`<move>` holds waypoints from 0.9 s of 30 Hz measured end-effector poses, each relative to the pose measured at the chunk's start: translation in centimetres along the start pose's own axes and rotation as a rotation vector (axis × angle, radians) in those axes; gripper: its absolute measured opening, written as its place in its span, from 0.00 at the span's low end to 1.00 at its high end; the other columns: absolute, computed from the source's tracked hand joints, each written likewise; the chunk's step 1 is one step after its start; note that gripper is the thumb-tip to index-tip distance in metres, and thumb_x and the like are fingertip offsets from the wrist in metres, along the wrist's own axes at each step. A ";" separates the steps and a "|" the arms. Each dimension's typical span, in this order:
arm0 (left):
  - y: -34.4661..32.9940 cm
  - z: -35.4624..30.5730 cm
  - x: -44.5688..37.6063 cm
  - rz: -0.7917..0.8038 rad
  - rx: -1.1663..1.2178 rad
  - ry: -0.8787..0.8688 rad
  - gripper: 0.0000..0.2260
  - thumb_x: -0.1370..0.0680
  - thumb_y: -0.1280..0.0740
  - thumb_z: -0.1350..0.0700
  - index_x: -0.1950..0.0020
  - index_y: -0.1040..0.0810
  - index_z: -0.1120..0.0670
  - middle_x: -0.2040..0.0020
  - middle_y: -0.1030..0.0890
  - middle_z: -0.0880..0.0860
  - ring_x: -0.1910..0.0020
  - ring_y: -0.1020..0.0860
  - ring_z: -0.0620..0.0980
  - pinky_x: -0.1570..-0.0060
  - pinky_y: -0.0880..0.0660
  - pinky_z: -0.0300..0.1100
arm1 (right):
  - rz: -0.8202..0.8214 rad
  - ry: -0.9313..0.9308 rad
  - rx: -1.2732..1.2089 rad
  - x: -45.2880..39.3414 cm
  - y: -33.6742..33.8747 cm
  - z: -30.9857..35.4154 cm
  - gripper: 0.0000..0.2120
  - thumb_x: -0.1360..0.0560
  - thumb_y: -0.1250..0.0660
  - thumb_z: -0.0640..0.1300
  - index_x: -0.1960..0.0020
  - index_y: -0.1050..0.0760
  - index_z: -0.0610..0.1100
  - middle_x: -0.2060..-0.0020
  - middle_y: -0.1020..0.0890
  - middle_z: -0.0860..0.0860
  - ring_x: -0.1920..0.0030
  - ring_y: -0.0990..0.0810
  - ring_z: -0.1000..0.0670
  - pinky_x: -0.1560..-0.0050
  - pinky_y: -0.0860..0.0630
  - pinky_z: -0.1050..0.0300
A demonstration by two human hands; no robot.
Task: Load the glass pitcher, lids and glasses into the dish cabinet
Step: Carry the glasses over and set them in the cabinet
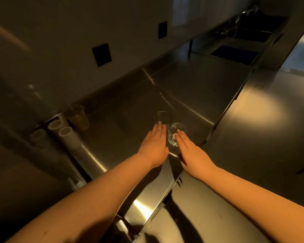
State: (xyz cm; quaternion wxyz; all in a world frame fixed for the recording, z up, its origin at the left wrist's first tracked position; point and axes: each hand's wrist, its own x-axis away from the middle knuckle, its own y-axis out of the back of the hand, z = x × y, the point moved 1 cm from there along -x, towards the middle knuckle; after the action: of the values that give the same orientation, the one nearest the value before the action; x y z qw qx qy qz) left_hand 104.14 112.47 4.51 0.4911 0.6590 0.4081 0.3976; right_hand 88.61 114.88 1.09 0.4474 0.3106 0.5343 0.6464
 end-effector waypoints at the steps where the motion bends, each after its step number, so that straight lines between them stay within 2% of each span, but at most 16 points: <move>1: -0.4 0.3 -0.9 0.005 0.002 0.008 0.32 0.19 0.42 0.53 0.23 0.59 0.58 0.23 0.60 0.57 0.24 0.59 0.53 0.27 0.57 0.45 | 0.021 -0.002 0.010 -0.6 -0.6 -0.5 0.39 0.25 0.36 0.38 0.24 0.58 0.41 0.24 0.57 0.45 0.25 0.55 0.50 0.31 0.52 0.62; 5: -2.0 1.4 -3.9 0.031 -0.016 0.026 0.32 0.19 0.43 0.54 0.23 0.60 0.59 0.23 0.60 0.58 0.24 0.59 0.54 0.26 0.57 0.46 | 0.081 -0.029 0.012 -2.9 -2.6 -2.3 0.40 0.27 0.36 0.37 0.24 0.58 0.39 0.24 0.56 0.43 0.24 0.57 0.48 0.29 0.56 0.61; 12: -4.0 2.2 -7.4 0.040 -0.006 0.032 0.31 0.19 0.44 0.55 0.23 0.59 0.58 0.22 0.59 0.57 0.24 0.60 0.53 0.27 0.58 0.45 | 0.132 -0.061 0.038 -5.3 -5.4 -4.1 0.40 0.26 0.36 0.39 0.24 0.58 0.39 0.24 0.54 0.42 0.24 0.58 0.46 0.27 0.58 0.56; 15: -4.4 2.4 -8.1 0.033 0.018 0.044 0.30 0.19 0.44 0.56 0.22 0.57 0.58 0.22 0.57 0.56 0.24 0.59 0.53 0.27 0.58 0.44 | 0.080 -0.062 0.027 -5.5 -5.8 -4.4 0.38 0.27 0.35 0.39 0.24 0.54 0.40 0.24 0.47 0.43 0.24 0.52 0.45 0.26 0.57 0.54; 17: -4.6 2.7 -8.4 -0.002 0.032 0.036 0.29 0.19 0.44 0.56 0.22 0.54 0.57 0.22 0.53 0.55 0.23 0.57 0.52 0.27 0.57 0.44 | 0.022 -0.068 0.009 -5.5 -5.8 -4.4 0.35 0.28 0.35 0.37 0.25 0.46 0.39 0.28 0.38 0.42 0.27 0.43 0.43 0.27 0.52 0.54; 20: -4.5 3.0 -8.6 -0.051 0.026 0.023 0.27 0.20 0.43 0.58 0.23 0.49 0.57 0.23 0.46 0.55 0.23 0.52 0.52 0.27 0.56 0.44 | -0.054 -0.086 -0.010 -5.7 -5.6 -4.4 0.27 0.30 0.34 0.34 0.31 0.34 0.37 0.39 0.26 0.40 0.37 0.30 0.40 0.32 0.38 0.51; 23: -4.3 3.1 -8.5 -0.092 -0.029 0.010 0.26 0.21 0.41 0.60 0.24 0.44 0.57 0.26 0.39 0.57 0.26 0.44 0.54 0.27 0.50 0.44 | -0.075 -0.108 -0.003 -6.0 -5.7 -4.3 0.20 0.31 0.34 0.33 0.39 0.28 0.38 0.46 0.23 0.42 0.43 0.28 0.41 0.39 0.33 0.52; 27: -4.1 3.0 -8.2 -0.142 -0.078 0.000 0.21 0.24 0.39 0.63 0.30 0.35 0.57 0.35 0.31 0.56 0.34 0.33 0.54 0.35 0.40 0.41 | -0.103 -0.124 -0.023 -5.7 -5.7 -3.9 0.17 0.31 0.33 0.34 0.43 0.27 0.40 0.48 0.23 0.44 0.45 0.27 0.43 0.46 0.30 0.54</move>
State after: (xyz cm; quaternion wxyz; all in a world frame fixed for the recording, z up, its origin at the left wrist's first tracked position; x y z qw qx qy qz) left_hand 103.48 104.69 -1.13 0.5433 0.6086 0.4381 0.3775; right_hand 88.86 108.23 -4.92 0.5160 0.3169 0.5134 0.6080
